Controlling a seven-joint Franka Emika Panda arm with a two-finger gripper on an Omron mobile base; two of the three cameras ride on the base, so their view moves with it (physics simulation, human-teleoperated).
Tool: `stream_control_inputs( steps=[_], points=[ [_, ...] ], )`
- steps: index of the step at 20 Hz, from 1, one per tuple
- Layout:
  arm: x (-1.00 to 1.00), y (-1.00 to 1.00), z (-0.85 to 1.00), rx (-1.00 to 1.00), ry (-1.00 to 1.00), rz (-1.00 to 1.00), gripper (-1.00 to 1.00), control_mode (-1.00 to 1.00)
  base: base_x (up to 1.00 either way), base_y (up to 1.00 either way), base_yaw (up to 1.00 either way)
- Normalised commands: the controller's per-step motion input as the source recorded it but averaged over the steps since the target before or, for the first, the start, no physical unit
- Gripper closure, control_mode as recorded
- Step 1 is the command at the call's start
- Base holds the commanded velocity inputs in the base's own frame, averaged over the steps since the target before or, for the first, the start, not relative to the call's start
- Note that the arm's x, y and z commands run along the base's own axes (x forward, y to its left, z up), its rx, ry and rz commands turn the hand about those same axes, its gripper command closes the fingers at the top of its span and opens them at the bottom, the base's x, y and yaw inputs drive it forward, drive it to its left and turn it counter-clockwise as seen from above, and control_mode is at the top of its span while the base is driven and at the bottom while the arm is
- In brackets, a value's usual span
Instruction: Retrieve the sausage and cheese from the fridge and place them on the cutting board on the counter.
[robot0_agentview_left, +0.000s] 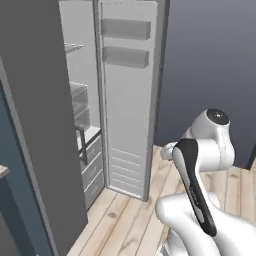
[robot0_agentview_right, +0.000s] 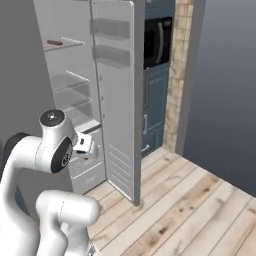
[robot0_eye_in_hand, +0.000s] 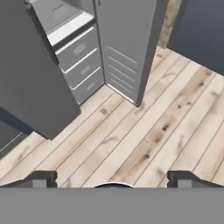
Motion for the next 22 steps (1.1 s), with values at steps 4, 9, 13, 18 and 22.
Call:
stream_control_inputs(
  steps=[4,9,13,18,22],
  points=[
    [0.00,0.00,0.00,0.00,0.00,0.00,-1.00,1.00,0.66,0.00,0.56],
    [0.00,0.00,0.00,0.00,0.00,0.00,-1.00,1.00,0.68,0.00,0.55],
    [0.00,0.00,0.00,0.00,0.00,0.00,-1.00,1.00,0.66,-0.02,0.57],
    [0.00,0.00,0.00,0.00,0.00,0.00,-1.00,1.00,0.64,-0.19,0.50],
    [0.00,0.00,0.00,0.00,0.00,0.00,-1.00,1.00,0.49,-0.50,0.28]
  ],
)
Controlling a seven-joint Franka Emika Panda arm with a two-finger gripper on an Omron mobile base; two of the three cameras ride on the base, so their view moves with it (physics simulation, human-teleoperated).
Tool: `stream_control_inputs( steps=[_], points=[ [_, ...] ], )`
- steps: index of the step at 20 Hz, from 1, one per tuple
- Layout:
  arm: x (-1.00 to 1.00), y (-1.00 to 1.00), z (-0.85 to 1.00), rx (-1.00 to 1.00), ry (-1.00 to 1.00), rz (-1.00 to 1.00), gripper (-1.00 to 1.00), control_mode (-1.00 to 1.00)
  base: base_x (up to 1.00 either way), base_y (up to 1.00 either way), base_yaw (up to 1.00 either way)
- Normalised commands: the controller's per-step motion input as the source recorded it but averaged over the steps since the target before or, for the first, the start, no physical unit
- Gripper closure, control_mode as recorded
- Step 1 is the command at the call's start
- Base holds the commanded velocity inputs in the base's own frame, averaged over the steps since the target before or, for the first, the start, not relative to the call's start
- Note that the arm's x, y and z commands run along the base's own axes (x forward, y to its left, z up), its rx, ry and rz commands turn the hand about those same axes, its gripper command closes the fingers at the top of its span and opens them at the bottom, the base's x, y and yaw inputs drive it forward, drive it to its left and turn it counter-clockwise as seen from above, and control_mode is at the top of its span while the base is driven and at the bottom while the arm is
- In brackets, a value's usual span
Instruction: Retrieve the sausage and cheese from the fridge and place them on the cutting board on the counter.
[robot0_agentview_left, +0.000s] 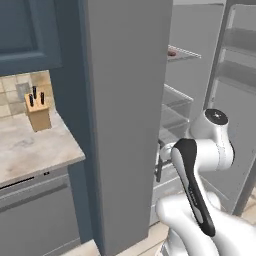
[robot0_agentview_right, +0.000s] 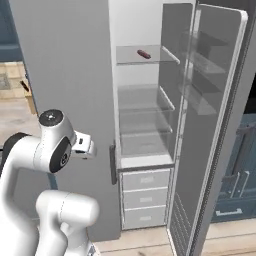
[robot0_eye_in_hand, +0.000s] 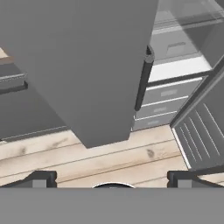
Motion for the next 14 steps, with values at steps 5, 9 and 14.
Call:
stream_control_inputs(
  steps=[5,9,14],
  points=[
    [0.00,0.00,0.00,0.00,0.00,0.00,-1.00,1.00,0.31,-0.67,0.12],
    [0.00,0.00,0.00,0.00,0.00,0.00,-1.00,1.00,0.50,-0.04,0.17],
    [0.00,0.00,0.00,0.00,0.00,0.00,-1.00,1.00,0.48,-0.10,0.37]
  ],
)
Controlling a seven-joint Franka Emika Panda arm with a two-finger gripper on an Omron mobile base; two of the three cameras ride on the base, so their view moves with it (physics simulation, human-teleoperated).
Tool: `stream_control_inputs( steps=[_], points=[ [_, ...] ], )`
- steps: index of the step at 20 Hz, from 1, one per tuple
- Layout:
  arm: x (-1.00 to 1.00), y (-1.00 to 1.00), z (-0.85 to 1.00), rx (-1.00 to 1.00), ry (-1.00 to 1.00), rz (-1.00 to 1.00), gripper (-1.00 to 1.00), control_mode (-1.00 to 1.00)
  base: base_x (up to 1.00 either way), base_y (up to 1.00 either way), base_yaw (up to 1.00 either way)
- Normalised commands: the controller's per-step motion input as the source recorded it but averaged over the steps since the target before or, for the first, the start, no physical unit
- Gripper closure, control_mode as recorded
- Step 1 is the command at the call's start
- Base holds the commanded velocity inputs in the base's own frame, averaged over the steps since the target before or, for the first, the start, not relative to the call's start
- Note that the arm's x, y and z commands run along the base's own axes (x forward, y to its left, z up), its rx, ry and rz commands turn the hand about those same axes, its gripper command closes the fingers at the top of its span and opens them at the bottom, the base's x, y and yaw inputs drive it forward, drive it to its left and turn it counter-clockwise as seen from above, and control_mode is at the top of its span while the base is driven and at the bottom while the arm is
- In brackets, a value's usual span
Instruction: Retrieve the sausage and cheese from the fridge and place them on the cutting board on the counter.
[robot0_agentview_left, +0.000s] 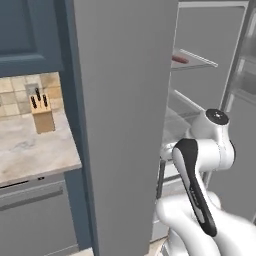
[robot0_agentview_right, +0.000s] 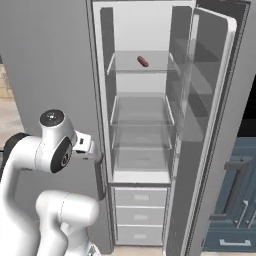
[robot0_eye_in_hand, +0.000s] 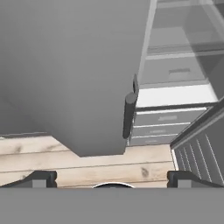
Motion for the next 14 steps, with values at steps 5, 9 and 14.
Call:
stream_control_inputs(
  steps=[5,9,14],
  points=[
    [0.00,0.00,0.00,0.00,0.00,0.00,-1.00,1.00,0.26,-0.44,0.29],
    [0.00,0.00,0.00,0.00,0.00,0.00,-1.00,1.00,0.14,-0.56,0.08],
    [0.00,0.00,0.00,0.00,0.00,0.00,-1.00,1.00,0.39,-0.28,0.03]
  ],
)
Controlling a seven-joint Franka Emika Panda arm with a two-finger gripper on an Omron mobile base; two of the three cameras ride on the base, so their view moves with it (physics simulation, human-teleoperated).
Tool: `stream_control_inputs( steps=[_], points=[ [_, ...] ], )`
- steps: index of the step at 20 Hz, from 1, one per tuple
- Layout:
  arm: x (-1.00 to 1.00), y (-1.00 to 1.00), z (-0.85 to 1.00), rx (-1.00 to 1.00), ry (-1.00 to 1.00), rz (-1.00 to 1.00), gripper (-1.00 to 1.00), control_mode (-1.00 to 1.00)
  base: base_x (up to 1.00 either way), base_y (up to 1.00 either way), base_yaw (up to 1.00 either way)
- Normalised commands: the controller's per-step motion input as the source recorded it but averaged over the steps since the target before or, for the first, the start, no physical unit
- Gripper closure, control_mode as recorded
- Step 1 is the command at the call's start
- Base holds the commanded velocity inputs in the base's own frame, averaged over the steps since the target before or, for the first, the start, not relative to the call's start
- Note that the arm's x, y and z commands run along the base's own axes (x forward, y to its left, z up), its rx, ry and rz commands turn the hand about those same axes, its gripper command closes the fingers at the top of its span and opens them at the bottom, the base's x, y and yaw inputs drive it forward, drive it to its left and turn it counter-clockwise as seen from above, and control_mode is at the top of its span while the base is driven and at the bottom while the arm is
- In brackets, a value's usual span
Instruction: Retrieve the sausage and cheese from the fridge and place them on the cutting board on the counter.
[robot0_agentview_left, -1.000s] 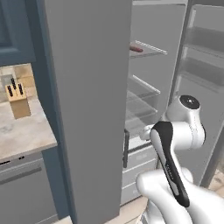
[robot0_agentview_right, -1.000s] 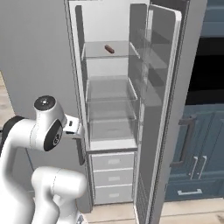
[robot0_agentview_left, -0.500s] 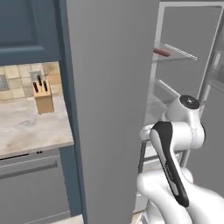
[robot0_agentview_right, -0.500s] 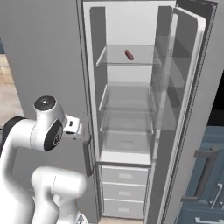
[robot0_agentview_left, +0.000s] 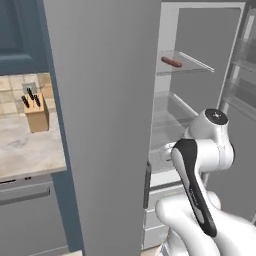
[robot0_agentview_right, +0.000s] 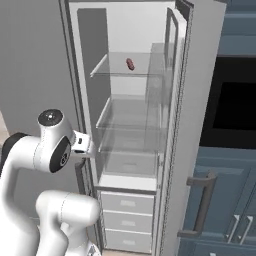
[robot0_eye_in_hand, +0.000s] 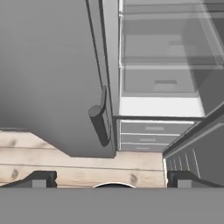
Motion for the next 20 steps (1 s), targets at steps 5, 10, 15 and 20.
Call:
stream_control_inputs(
  steps=[5,10,15,20],
  points=[
    [0.00,0.00,0.00,0.00,0.00,0.00,-1.00,1.00,0.42,-0.30,0.01],
    [0.00,0.00,0.00,0.00,0.00,0.00,-1.00,1.00,0.28,-0.44,0.00],
    [0.00,0.00,0.00,0.00,0.00,0.00,-1.00,1.00,0.07,-0.31,0.00],
    [0.00,0.00,0.00,0.00,0.00,0.00,-1.00,1.00,0.28,-0.10,0.01]
  ],
)
